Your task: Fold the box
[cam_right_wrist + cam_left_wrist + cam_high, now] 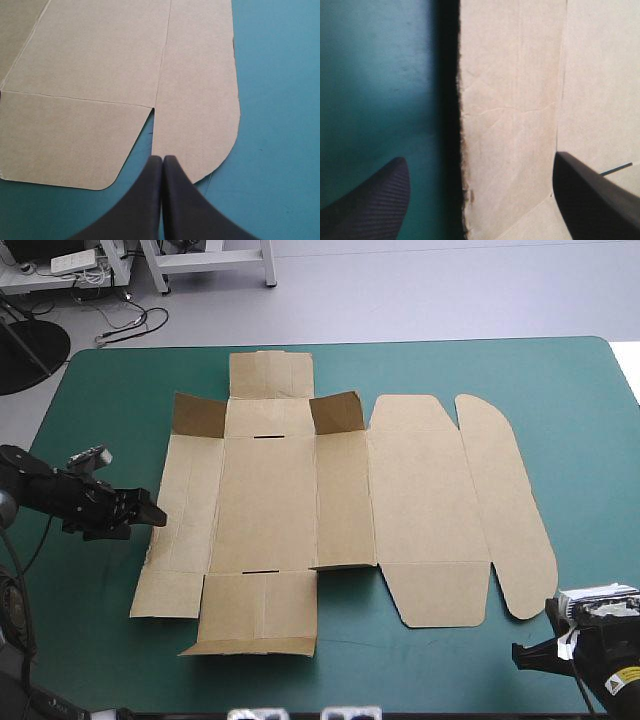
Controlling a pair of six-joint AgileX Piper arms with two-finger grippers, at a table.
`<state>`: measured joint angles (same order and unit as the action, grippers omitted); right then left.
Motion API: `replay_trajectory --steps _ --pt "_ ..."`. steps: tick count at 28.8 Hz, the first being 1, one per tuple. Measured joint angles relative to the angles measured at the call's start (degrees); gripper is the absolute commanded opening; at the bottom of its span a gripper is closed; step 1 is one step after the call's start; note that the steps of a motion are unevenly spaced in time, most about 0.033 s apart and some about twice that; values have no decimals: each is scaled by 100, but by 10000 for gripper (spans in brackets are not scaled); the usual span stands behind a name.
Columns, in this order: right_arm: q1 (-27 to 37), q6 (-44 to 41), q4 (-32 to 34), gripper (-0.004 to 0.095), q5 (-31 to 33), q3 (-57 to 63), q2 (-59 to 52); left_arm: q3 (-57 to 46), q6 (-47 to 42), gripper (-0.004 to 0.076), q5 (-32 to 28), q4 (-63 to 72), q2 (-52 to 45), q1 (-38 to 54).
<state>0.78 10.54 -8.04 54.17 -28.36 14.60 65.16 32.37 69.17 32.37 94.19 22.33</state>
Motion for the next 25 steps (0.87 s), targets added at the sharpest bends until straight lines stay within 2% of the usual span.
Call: replay_trajectory --steps 13,25 --pt "0 0 77 -20 0 0 0 -27 0 476 -50 408 574 -104" --pt "0 0 122 -20 0 0 0 -667 536 461 -69 1401 614 -239"
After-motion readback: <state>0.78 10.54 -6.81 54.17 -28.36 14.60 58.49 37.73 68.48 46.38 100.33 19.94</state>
